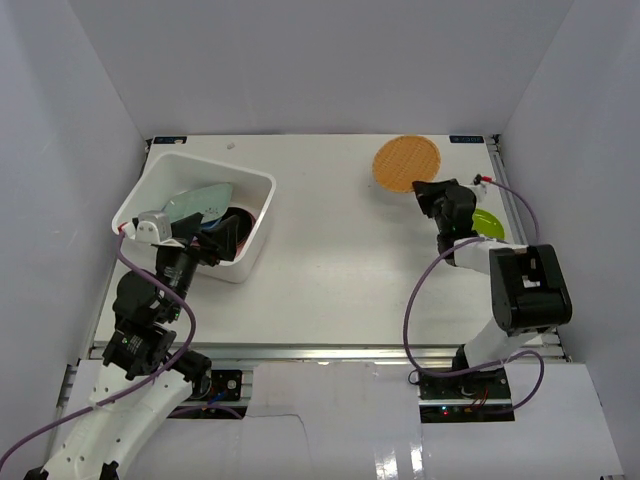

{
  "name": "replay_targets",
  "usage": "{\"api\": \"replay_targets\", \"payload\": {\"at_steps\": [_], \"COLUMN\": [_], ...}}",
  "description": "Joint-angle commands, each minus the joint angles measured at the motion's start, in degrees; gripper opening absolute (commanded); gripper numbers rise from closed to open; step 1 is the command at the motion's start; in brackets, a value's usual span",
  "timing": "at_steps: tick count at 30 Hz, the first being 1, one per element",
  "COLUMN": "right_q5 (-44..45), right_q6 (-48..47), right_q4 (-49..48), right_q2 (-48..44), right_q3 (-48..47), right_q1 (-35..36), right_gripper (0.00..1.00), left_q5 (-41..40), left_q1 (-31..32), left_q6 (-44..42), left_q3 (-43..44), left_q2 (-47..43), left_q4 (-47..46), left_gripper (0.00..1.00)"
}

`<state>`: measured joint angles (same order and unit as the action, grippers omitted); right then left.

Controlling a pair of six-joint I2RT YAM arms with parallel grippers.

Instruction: Place the plates into the plastic bin on the countertop

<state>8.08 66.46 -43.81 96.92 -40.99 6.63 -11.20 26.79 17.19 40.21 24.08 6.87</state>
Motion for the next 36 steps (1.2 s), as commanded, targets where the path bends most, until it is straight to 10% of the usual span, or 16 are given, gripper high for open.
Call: {"api": "replay_targets", "payload": {"at_steps": [1, 18, 29, 36], "right_q5": [-5.1, -6.5, 0.3, 1.2], "right_q6": [-9.5, -21.6, -18.6, -17.0], "right_q4": [-6.0, 21.2, 34.2, 32.4], "right_q2": [-9.4, 16.2, 34.4, 31.6], "right_q3": [-3.4, -56.6, -79.2, -72.0], "right_q1": [5.3, 40.9, 47.9, 48.2], "right_gripper": [0.08, 0.08, 0.08, 0.54], "left_q5": [1.1, -6.1, -7.8, -7.0], "left_q1": [-0.3, -3.1, -4.1, -4.5], "left_q6": [-0.3, 0.7, 2.1, 2.4], "left_q3": [0.1, -0.2, -0.7, -0.4], "left_q2": [0.0, -3.2, -3.9, -2.7], "left_q4": [0.2, 0.6, 0.4, 0.5], "left_gripper": [0.98, 0.98, 0.98, 0.98]}}
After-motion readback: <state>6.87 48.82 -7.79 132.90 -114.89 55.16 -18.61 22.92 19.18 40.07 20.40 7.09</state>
